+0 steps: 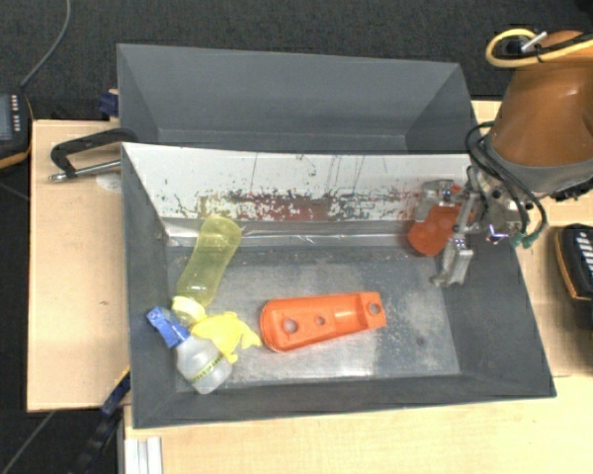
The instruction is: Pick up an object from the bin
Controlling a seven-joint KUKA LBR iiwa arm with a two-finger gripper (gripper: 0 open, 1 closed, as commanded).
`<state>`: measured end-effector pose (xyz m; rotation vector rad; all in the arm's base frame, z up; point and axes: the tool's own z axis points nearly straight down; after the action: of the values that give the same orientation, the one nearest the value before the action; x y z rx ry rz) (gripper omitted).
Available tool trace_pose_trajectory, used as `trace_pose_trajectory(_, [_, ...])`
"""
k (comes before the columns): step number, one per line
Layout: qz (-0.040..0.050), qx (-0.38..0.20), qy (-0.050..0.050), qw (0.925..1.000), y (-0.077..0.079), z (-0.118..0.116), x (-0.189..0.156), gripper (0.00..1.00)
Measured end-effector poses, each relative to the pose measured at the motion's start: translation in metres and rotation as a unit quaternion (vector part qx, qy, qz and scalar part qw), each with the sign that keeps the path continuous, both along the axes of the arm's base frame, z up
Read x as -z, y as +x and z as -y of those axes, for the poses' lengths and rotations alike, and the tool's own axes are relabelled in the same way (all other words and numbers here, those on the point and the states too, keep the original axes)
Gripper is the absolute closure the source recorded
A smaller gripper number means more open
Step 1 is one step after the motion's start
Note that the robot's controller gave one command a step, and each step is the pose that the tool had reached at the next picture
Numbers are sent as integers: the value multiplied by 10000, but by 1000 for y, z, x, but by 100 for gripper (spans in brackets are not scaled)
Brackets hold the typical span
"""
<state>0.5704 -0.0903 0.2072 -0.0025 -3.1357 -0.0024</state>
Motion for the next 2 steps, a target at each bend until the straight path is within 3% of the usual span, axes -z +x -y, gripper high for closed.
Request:
trace_pose_trajectory(1, [45,-9,-5,10000,2,0,-5,0])
trace_pose_trajectory(2, [47,-446,0,9990,-9,-45,58,0])
